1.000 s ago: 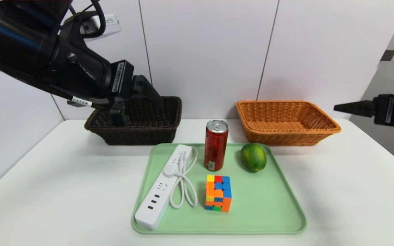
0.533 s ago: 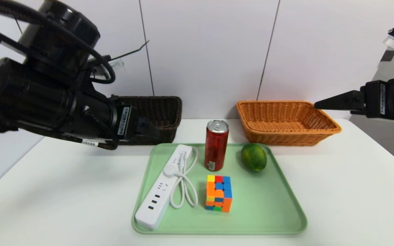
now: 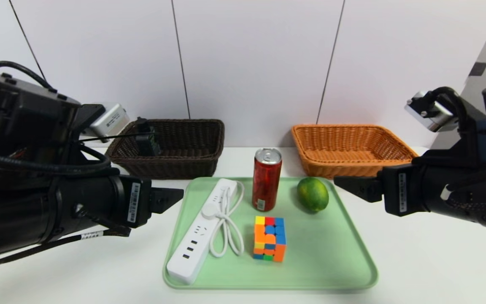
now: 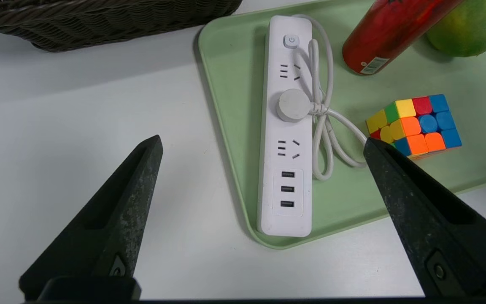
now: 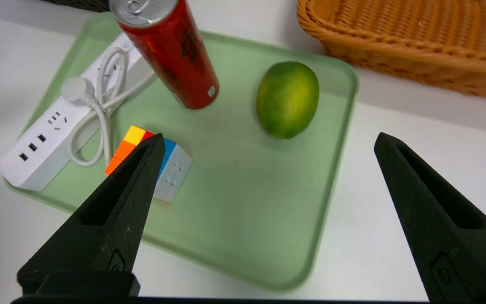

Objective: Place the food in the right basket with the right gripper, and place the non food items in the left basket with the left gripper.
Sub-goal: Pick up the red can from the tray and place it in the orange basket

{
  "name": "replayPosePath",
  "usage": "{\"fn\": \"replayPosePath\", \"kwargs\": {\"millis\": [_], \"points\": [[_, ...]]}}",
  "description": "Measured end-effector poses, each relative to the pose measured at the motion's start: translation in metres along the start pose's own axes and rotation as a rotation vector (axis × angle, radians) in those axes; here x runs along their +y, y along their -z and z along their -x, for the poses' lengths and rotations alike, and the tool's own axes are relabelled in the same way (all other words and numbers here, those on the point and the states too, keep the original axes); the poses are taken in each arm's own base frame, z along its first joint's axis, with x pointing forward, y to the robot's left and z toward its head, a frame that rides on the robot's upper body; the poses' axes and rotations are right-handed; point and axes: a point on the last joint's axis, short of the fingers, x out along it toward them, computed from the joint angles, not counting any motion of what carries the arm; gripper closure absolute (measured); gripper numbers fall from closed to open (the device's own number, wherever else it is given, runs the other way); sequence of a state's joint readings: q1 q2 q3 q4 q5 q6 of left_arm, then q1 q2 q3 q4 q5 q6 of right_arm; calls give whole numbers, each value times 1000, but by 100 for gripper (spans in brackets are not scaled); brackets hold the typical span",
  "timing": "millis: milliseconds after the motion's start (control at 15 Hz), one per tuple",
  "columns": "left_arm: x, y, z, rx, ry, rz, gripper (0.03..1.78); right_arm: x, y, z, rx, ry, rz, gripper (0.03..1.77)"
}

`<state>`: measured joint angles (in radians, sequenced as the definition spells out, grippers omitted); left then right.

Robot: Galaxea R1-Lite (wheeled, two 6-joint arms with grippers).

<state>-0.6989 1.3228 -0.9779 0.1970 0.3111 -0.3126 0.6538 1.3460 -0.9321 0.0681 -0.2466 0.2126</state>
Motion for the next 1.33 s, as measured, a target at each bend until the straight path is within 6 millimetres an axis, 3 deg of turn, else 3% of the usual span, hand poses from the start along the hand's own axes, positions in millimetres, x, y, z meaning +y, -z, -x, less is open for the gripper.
{"fn": "replayPosePath", "kwargs": {"millis": [267,600,1067,1333], "points": [[9,25,0,-91,-35,-22,12,23,20,-12,-138,-117,67,9],[18,41,0,-136,-174,-16,12,41,49,-35,-202,-207,86,9],[22,45,6,-160,-191,-2,12,58,61,-80,-340,-235,60,9],[24,42,6,-181,-193,9,12,57,65,-103,-351,-199,68,9]]}}
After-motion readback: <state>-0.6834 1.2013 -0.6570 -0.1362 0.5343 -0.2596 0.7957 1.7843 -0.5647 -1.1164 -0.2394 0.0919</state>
